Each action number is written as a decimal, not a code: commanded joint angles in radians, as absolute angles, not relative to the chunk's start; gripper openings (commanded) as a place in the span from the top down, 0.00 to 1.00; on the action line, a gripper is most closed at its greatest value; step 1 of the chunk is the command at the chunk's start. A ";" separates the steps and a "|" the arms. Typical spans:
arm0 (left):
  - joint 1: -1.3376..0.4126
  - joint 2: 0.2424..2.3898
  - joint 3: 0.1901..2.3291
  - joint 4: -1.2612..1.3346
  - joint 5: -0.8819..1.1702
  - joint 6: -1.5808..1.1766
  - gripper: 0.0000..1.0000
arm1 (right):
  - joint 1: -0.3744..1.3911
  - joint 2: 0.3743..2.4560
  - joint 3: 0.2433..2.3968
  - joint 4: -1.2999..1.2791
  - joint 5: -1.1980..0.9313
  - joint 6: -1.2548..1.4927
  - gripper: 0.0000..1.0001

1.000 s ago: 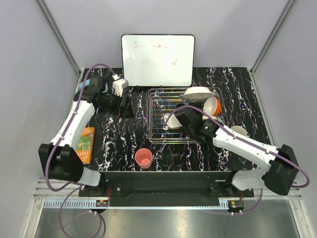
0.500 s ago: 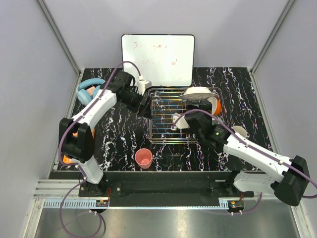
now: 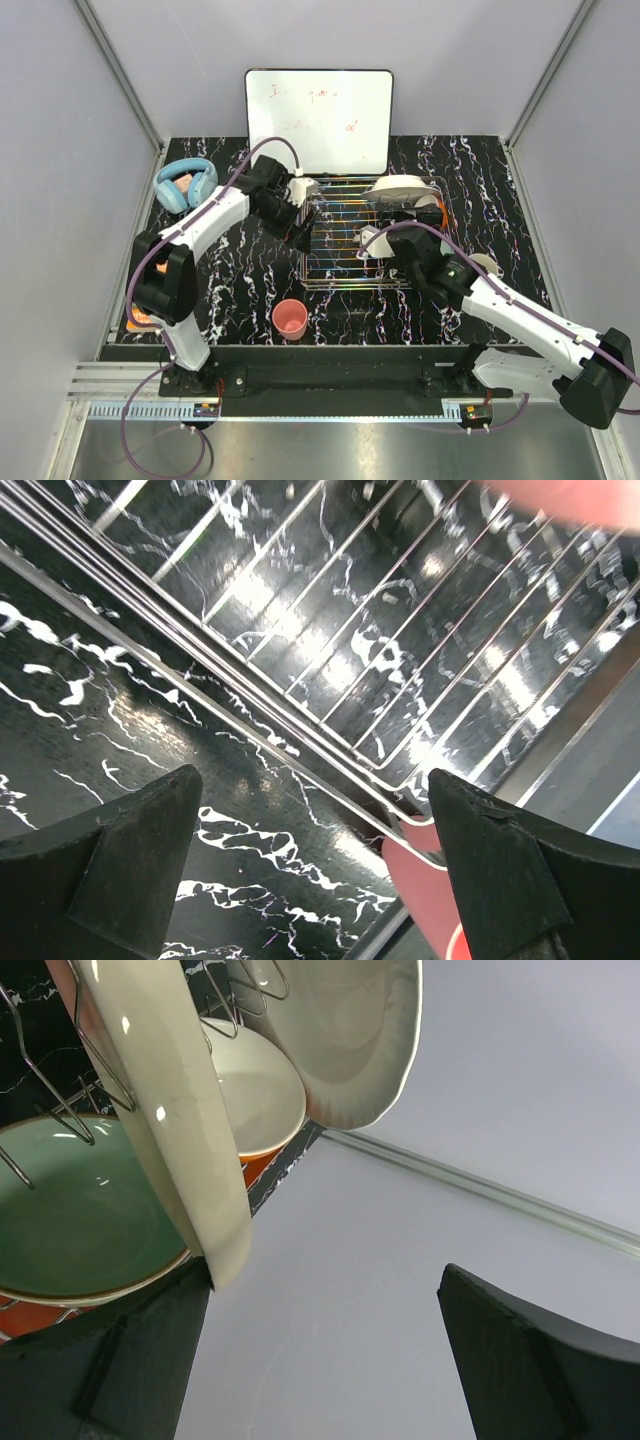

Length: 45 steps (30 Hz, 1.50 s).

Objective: Load the mixed dishes into the dish rack

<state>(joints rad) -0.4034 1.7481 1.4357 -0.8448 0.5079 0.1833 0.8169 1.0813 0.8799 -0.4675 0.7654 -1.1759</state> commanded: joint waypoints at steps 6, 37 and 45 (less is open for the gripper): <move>-0.451 1.763 1.341 -0.825 0.356 0.270 0.03 | 0.741 1.035 0.890 -0.466 0.784 -1.241 0.00; -0.351 1.707 1.227 -0.810 0.238 0.393 0.04 | 0.667 1.146 0.963 -0.299 0.778 -1.332 0.00; -0.350 1.683 1.255 -0.834 0.307 0.368 0.04 | 0.670 1.042 0.904 -0.373 0.764 -1.217 0.00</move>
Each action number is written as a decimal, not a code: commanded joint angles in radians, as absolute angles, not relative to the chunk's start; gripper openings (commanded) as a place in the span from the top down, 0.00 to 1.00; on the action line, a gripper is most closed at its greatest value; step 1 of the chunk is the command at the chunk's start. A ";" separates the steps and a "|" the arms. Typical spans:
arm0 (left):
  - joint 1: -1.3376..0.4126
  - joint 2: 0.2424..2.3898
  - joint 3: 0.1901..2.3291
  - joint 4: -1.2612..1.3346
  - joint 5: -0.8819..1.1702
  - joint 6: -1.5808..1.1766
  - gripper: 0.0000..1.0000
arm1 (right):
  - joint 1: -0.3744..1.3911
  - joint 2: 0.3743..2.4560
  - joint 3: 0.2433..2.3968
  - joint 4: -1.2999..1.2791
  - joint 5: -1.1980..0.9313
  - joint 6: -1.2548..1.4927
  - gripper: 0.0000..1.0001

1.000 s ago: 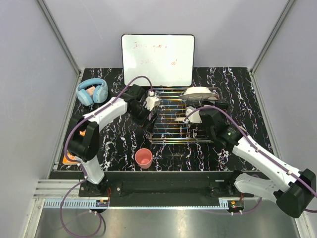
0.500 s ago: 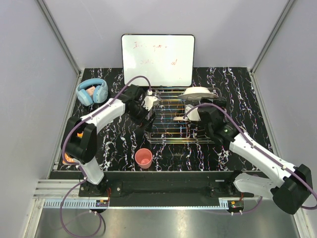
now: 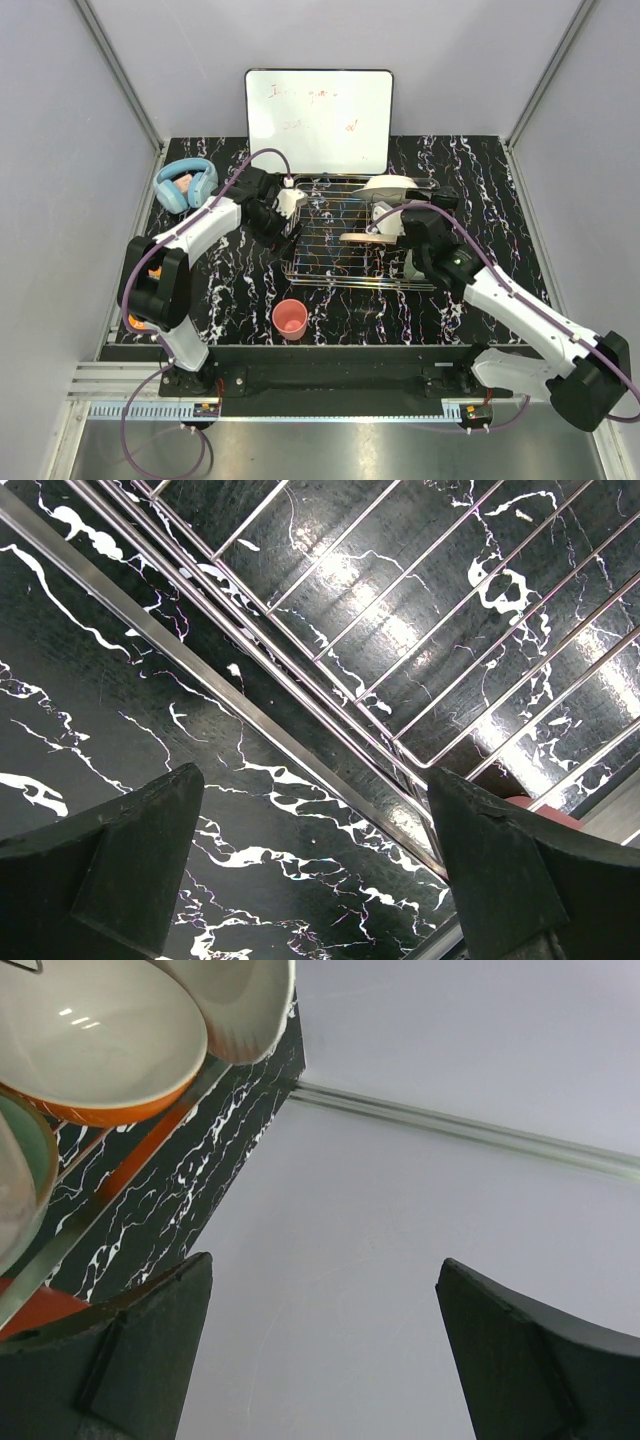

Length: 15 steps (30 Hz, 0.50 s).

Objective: Load the mixed dishes into the dish rack

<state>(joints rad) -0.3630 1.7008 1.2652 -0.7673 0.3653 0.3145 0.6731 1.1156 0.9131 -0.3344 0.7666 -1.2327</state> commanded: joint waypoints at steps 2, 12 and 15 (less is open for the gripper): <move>-0.356 1.680 1.275 -0.850 0.317 0.364 0.04 | 0.676 1.005 0.908 -0.396 0.765 -1.146 0.00; -0.364 1.570 1.416 -0.962 0.336 0.337 0.01 | 0.680 0.931 1.186 -0.517 0.686 -0.335 0.00; -0.362 1.519 1.448 -0.992 0.322 0.321 0.01 | 0.677 0.914 1.249 -0.624 0.472 -0.103 0.00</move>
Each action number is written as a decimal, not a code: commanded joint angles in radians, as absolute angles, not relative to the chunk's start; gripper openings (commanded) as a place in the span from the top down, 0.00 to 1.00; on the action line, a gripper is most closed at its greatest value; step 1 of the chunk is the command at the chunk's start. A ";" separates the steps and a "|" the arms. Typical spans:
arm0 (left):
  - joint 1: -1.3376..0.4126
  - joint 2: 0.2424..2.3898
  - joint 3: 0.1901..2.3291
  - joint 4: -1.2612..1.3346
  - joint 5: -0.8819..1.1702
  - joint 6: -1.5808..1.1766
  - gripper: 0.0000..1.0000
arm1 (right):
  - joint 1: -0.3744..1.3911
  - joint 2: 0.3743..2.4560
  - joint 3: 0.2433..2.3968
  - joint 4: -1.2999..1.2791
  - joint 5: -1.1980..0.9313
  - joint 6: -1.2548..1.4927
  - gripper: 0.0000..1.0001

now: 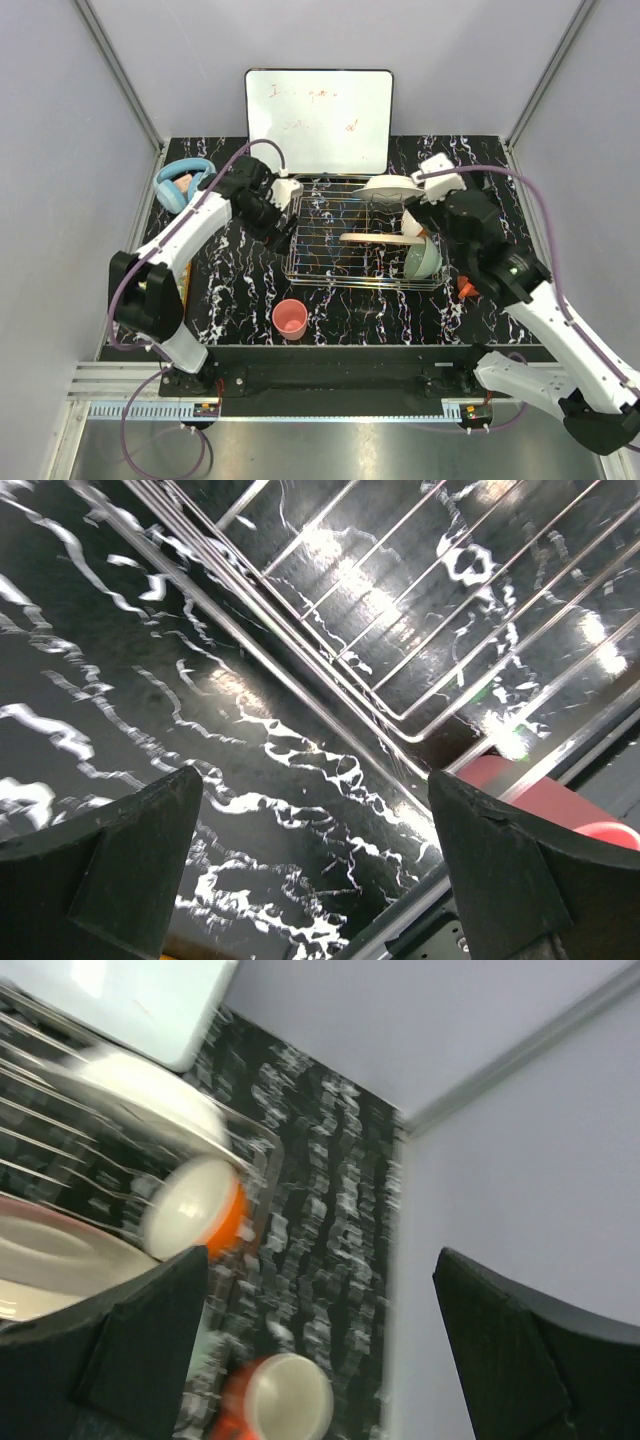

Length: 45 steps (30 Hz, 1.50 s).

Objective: Load the mixed dishes into the dish rack

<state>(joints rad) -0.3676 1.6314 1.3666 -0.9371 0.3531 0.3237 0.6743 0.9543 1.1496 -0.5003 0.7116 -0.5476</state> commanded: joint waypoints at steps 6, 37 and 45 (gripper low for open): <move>-0.359 1.453 1.456 -1.011 0.295 0.282 0.01 | 0.676 0.864 1.192 -0.627 0.229 0.164 0.18; -0.321 1.730 1.503 -0.853 0.344 0.187 0.04 | 0.661 0.867 1.203 -1.239 0.831 0.939 0.00; -0.328 1.761 1.433 -0.808 0.344 0.198 0.11 | 0.653 0.874 1.215 -1.218 0.894 0.907 0.07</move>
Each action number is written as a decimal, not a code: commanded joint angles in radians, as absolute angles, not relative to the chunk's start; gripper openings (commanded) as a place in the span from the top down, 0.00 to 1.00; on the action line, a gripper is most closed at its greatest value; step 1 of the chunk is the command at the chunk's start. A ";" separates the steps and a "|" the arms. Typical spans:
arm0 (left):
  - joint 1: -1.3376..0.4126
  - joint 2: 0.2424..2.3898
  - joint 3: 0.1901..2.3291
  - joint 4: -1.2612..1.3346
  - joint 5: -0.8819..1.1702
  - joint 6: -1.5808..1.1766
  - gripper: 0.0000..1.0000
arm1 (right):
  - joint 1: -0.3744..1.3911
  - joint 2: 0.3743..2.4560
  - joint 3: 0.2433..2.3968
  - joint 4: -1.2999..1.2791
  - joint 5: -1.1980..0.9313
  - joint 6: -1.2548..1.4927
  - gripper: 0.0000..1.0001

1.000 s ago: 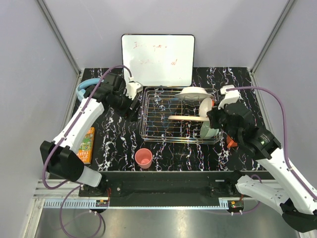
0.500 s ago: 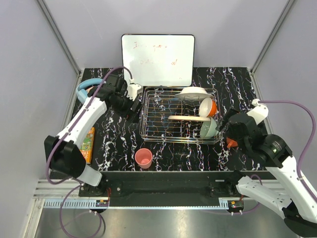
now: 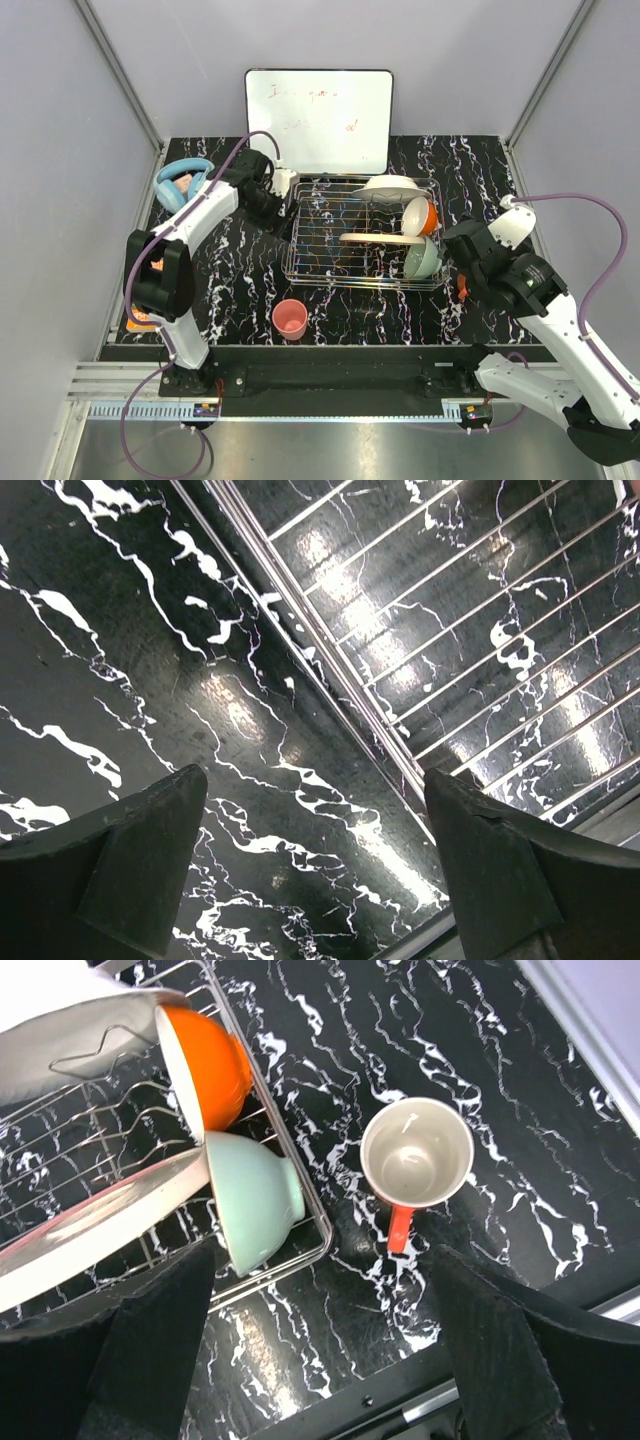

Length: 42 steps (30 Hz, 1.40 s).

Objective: Load the mixed dishes into the dish rack

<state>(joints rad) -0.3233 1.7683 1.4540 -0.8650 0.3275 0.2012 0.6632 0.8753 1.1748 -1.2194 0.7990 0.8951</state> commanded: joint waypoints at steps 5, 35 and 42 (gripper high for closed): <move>-0.356 1.724 1.335 -0.782 0.338 0.230 0.18 | 0.631 0.879 1.206 -1.220 0.911 0.907 0.12; -0.387 1.551 1.069 -0.721 0.293 0.272 0.19 | 0.138 1.213 1.051 -0.864 0.488 0.807 0.14; -0.399 1.511 1.058 -0.747 0.313 0.262 0.19 | 0.091 1.232 1.002 -0.827 0.491 0.787 0.17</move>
<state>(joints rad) -0.3950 1.5707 1.0798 -0.6788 0.3325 0.2317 0.1162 1.2221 1.0218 -0.8742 0.4839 0.8051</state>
